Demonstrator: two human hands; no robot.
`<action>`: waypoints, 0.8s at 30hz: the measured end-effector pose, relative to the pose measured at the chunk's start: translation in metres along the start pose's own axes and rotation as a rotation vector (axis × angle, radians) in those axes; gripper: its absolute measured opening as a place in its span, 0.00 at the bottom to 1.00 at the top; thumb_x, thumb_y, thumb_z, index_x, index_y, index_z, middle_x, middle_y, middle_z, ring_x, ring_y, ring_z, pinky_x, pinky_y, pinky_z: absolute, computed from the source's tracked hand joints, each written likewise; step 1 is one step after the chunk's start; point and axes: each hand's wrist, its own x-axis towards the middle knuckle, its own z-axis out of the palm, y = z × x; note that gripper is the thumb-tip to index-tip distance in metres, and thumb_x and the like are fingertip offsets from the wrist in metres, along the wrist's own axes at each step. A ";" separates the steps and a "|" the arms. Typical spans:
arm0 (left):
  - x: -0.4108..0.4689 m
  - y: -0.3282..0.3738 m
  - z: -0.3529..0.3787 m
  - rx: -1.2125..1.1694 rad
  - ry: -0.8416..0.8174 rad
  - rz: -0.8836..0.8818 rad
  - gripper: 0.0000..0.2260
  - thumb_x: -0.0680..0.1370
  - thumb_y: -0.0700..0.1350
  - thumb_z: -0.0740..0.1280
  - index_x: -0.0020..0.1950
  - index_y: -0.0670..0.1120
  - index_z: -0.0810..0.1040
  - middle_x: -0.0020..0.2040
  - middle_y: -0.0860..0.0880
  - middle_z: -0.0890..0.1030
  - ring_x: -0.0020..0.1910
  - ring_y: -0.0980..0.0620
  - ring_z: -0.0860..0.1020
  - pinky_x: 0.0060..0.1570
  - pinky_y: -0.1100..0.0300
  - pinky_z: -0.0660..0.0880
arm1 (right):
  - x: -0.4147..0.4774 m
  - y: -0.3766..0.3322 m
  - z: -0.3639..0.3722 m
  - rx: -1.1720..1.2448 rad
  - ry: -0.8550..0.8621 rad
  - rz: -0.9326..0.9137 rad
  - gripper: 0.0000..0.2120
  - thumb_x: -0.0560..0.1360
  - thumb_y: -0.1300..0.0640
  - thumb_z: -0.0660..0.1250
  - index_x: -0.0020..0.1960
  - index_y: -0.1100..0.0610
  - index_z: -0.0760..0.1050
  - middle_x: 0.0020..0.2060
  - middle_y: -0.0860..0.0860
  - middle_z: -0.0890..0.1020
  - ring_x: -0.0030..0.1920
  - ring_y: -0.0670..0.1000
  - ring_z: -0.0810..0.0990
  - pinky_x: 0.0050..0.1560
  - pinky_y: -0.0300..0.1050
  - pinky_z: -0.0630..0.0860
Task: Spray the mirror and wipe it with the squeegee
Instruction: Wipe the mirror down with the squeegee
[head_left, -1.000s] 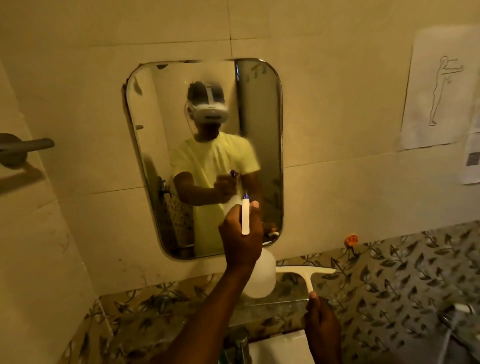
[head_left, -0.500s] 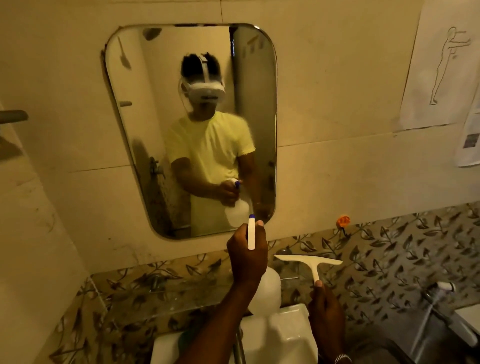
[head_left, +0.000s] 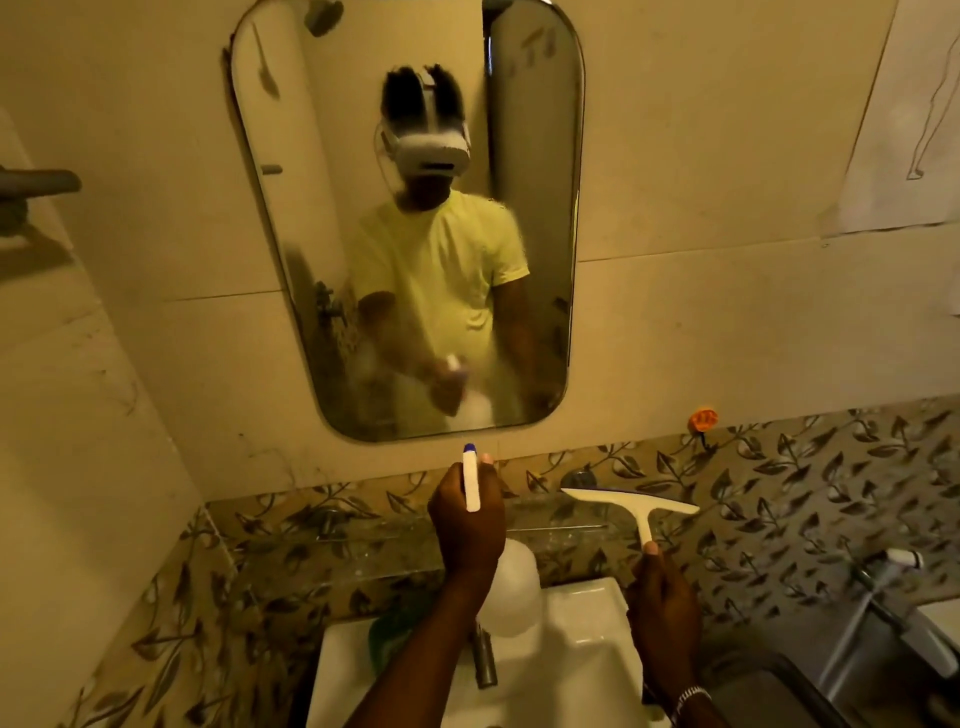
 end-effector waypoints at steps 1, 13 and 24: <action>0.003 -0.003 -0.007 -0.001 0.022 -0.015 0.10 0.80 0.48 0.70 0.42 0.43 0.82 0.31 0.52 0.79 0.32 0.60 0.81 0.27 0.72 0.73 | 0.000 0.002 -0.001 0.000 -0.002 -0.007 0.23 0.84 0.44 0.58 0.39 0.57 0.77 0.30 0.59 0.79 0.30 0.53 0.76 0.33 0.42 0.70; 0.039 -0.008 -0.065 -0.009 0.125 0.118 0.07 0.81 0.45 0.69 0.45 0.44 0.80 0.34 0.52 0.80 0.35 0.59 0.81 0.31 0.74 0.73 | -0.005 0.017 0.022 0.003 -0.097 -0.019 0.24 0.83 0.39 0.57 0.38 0.56 0.75 0.29 0.59 0.76 0.30 0.57 0.74 0.36 0.51 0.72; 0.073 0.030 -0.100 -0.019 0.210 0.250 0.14 0.79 0.53 0.68 0.50 0.41 0.83 0.39 0.49 0.84 0.40 0.58 0.82 0.37 0.72 0.77 | -0.016 0.014 0.035 0.013 -0.132 -0.009 0.27 0.77 0.29 0.55 0.38 0.51 0.75 0.24 0.51 0.72 0.27 0.52 0.71 0.31 0.46 0.71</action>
